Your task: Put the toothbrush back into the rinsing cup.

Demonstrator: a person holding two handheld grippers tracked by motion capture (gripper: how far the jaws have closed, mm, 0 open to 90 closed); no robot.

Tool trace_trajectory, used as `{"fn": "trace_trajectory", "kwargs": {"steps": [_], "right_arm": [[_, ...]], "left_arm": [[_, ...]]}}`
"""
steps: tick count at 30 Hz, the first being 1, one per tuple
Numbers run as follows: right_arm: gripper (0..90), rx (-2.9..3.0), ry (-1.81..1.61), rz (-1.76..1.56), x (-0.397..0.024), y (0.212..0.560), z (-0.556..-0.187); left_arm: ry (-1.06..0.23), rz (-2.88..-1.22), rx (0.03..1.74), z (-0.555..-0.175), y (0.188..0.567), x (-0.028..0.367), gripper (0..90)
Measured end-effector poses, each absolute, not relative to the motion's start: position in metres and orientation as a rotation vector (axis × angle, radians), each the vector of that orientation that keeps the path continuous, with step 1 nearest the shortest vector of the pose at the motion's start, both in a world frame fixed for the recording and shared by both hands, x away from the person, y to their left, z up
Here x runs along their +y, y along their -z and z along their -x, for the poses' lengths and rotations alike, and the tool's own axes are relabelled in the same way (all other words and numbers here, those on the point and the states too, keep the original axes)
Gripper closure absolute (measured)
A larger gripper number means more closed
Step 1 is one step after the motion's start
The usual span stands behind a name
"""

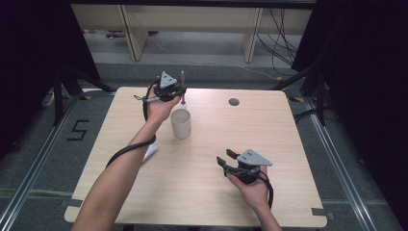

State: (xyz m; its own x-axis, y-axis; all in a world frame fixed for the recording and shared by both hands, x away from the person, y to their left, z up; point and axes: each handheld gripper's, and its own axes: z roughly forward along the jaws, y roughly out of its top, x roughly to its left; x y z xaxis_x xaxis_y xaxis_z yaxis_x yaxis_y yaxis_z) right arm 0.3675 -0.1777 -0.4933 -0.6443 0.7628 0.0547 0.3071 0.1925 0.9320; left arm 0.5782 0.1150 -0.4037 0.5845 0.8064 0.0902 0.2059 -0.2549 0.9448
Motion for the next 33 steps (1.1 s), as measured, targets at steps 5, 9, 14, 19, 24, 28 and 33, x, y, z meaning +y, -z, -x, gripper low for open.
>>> {"fn": "trace_trajectory", "kwargs": {"steps": [5,9,14,19,24,28,33], "right_arm": [[50.2,2.053,-1.449,-0.996,-0.177,0.494,-0.368],[50.2,2.054,-1.470,-0.980,-0.176,0.495,-0.369],[50.2,2.054,-1.471,-0.983,-0.175,0.495,-0.369],[50.2,2.054,-1.470,-0.980,-0.175,0.495,-0.369],[50.2,2.057,-1.471,-0.979,-0.175,0.495,-0.369],[50.1,2.045,-1.442,-0.972,-0.176,0.495,-0.369],[50.1,2.047,-1.440,-0.971,-0.176,0.495,-0.369]], "left_arm": [[-0.713,-1.775,0.839,-0.579,0.405,0.115,79.9],[-0.711,-1.777,0.843,-0.580,0.406,0.116,79.9],[-0.703,-1.781,0.849,-0.581,0.408,0.115,79.9],[-0.700,-1.789,0.853,-0.581,0.410,0.115,79.9],[-0.695,-1.792,0.861,-0.582,0.412,0.115,79.8],[-0.689,-1.793,0.868,-0.583,0.413,0.115,79.8],[-0.682,-1.806,0.872,-0.584,0.415,0.115,79.8]]}}
